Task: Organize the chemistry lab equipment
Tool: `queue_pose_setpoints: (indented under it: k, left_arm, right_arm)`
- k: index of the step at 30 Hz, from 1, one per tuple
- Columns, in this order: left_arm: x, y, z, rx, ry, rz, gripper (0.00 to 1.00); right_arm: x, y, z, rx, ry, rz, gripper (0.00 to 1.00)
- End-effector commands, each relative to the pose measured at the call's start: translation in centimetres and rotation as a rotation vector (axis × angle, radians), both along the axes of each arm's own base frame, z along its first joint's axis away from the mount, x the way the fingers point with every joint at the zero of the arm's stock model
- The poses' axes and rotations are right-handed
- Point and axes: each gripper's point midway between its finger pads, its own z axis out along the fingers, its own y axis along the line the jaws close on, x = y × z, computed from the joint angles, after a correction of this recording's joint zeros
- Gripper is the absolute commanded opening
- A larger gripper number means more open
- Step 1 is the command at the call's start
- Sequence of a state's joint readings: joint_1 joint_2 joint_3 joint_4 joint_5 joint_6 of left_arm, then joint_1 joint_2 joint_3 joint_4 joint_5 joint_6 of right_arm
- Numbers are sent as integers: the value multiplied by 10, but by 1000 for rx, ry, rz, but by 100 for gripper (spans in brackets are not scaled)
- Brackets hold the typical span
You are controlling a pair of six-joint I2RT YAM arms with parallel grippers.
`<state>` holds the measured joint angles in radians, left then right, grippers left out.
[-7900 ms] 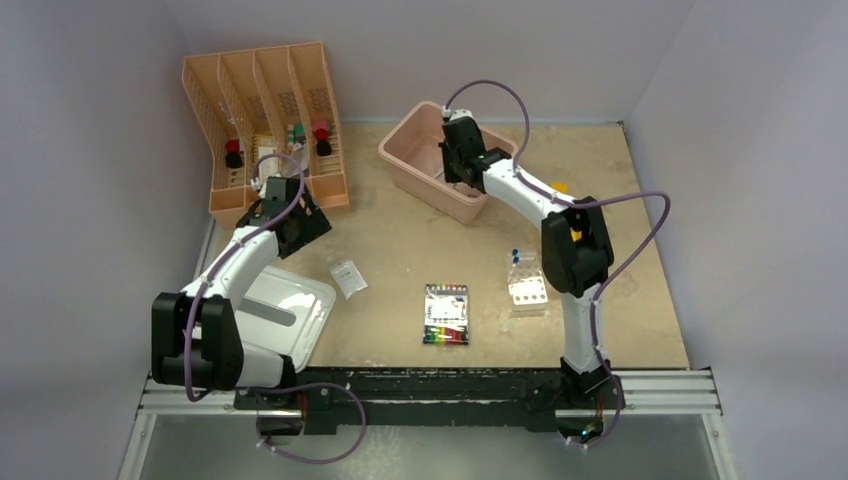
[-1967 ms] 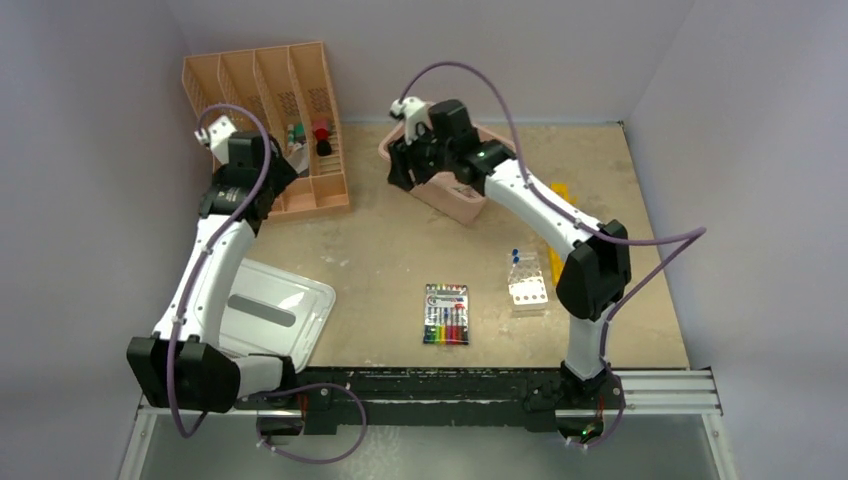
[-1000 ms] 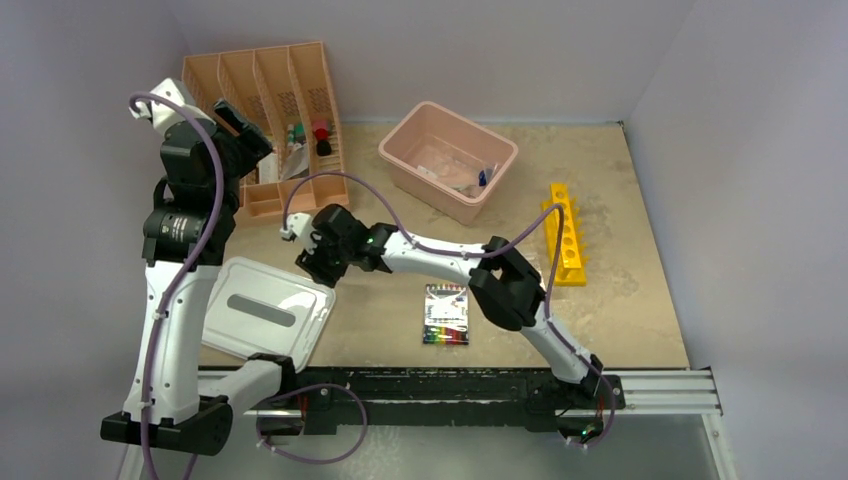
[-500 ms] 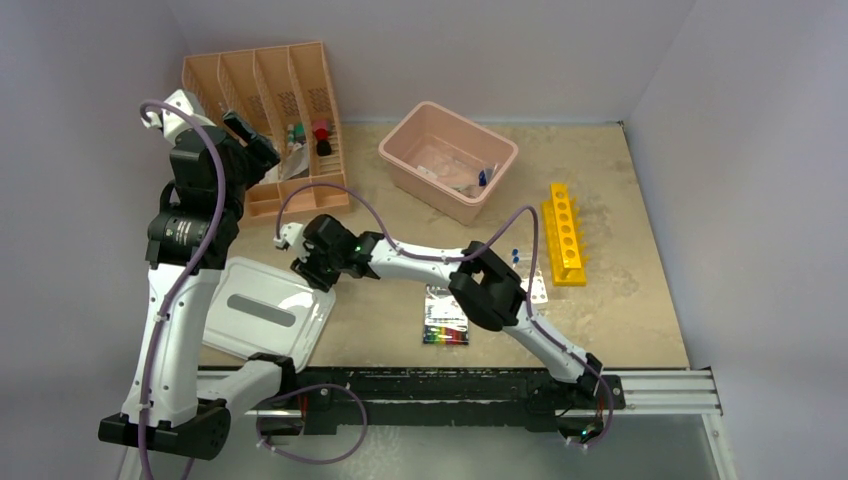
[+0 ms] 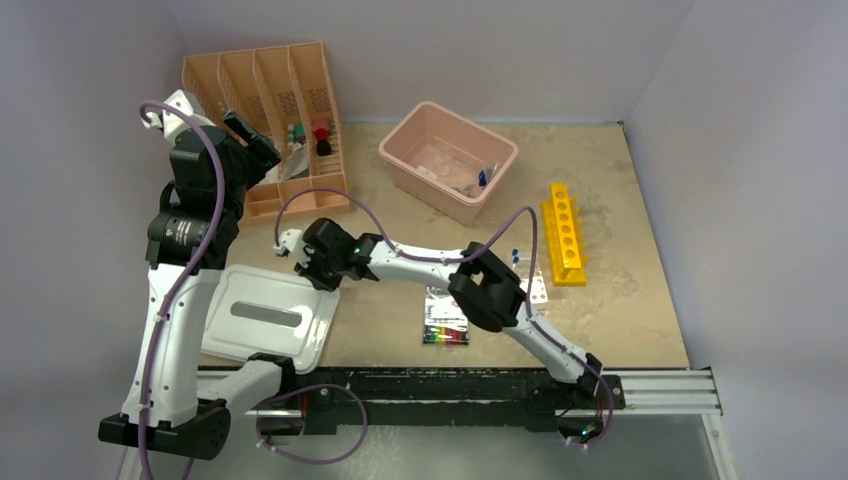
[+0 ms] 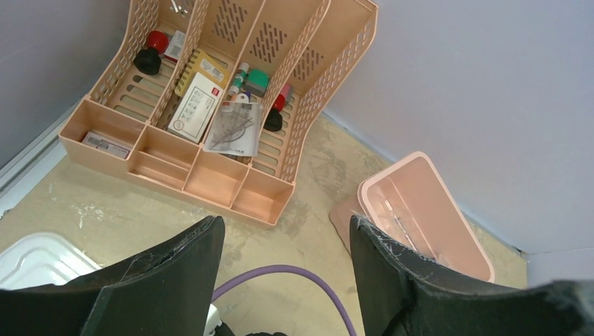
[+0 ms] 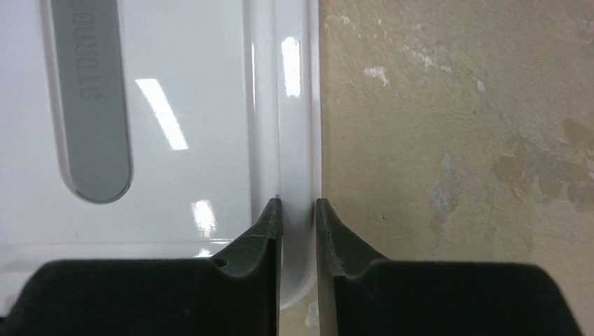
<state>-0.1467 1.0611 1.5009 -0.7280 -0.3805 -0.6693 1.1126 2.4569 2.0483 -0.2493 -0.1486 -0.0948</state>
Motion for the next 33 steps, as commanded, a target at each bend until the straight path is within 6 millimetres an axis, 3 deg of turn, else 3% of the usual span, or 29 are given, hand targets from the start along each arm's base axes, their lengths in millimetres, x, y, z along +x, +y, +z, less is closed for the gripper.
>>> queue_pose_setpoints:
  k: [1, 5, 11, 13, 15, 19, 26, 33]
  left_arm:
    - [1, -3, 8, -10, -36, -8, 65]
    - [2, -2, 9, -15, -45, 0, 65]
    - [6, -4, -1, -41, -41, 0, 65]
    - [7, -5, -2, -47, -42, 0, 65]
    - [8, -5, -3, -48, -42, 1, 65]
    - [12, -6, -3, -53, -48, -1, 65]
    - [16, -9, -5, -58, -45, -13, 65]
    - [14, -7, -5, -47, -43, -5, 65]
  right_arm:
    - [4, -52, 4, -122, 13, 19, 14]
    - [10, -100, 0, -186, 53, 9, 6]
    - [32, -180, -6, -311, -6, -113, 5]
    - [34, -198, -3, -333, -29, -138, 9]
    - [32, -206, -5, -346, -36, -140, 19]
    - [33, -195, -5, -328, -8, -134, 34]
    - [63, -152, 4, -236, -33, -174, 35]
    - [70, -133, -9, -206, -19, -149, 33]
